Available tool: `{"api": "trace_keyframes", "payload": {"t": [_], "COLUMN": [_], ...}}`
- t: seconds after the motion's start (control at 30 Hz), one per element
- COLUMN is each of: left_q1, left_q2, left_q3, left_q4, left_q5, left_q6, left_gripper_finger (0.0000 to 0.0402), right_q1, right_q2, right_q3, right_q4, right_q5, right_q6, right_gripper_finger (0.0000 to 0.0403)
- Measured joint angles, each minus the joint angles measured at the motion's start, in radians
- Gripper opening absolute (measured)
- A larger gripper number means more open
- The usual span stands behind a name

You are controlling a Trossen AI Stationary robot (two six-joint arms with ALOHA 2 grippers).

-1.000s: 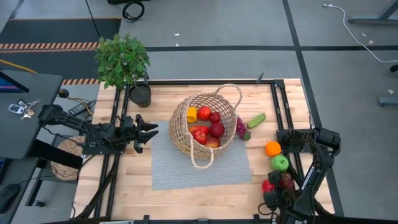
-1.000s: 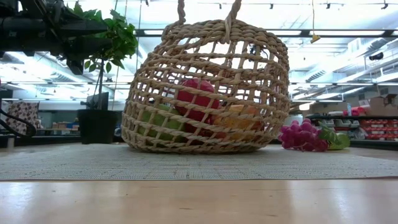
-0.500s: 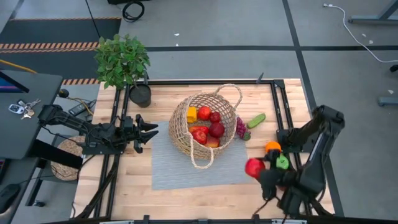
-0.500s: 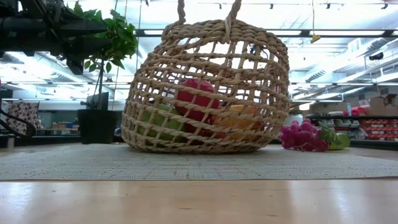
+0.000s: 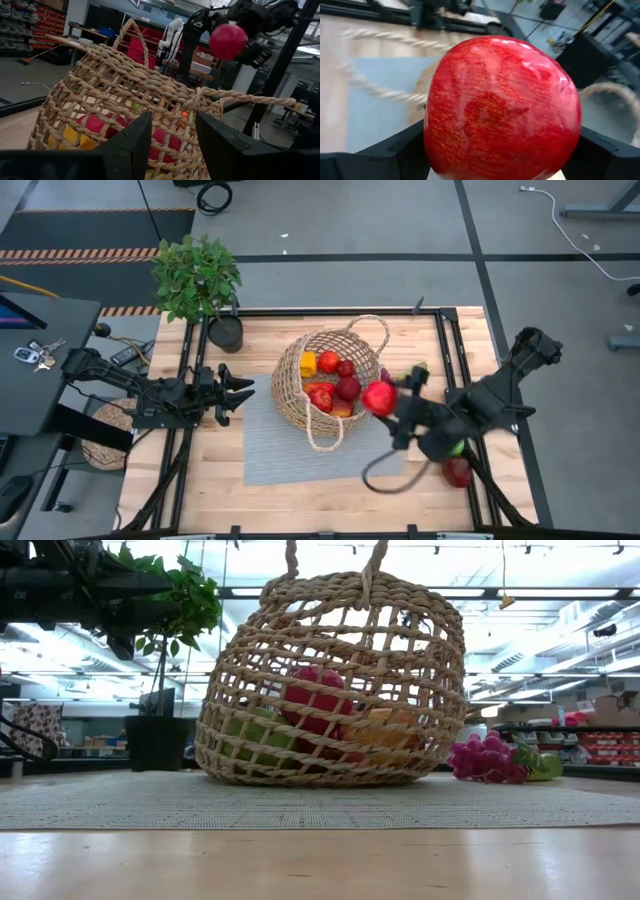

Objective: Build produce basket
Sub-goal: Put the red apple into the brown basket

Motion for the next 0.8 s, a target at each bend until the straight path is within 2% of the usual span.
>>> {"api": "trace_keyframes", "payload": {"t": [0.2,0.3,0.4,0.53,0.8], "left_q1": [0.000,0.000,0.000,0.000,0.000], "left_q2": [0.000,0.000,0.000,0.000,0.000], "left_q3": [0.000,0.000,0.000,0.000,0.000], "left_q4": [0.000,0.000,0.000,0.000,0.001], "left_q5": [0.000,0.000,0.000,0.001,0.000], "left_q6": [0.000,0.000,0.000,0.000,0.000], "left_gripper_finger": [0.0160,0.0160,0.0160,0.0160,0.0160], "right_q1": [-0.179,-0.264,-0.353,-0.458,-0.567], "right_q2": [0.038,0.054,0.066,0.085,0.077], "right_q3": [0.000,0.000,-0.004,-0.007,-0.008], "right_q4": [0.188,0.305,0.397,0.405,0.384], "right_q5": [-0.006,-0.054,-0.191,-0.397,-0.749], "right_q6": [-0.339,-0.502,-0.591,-0.608,-0.665], "right_gripper_finger": [0.0347,0.0347,0.0347,0.0347,0.0347]}}
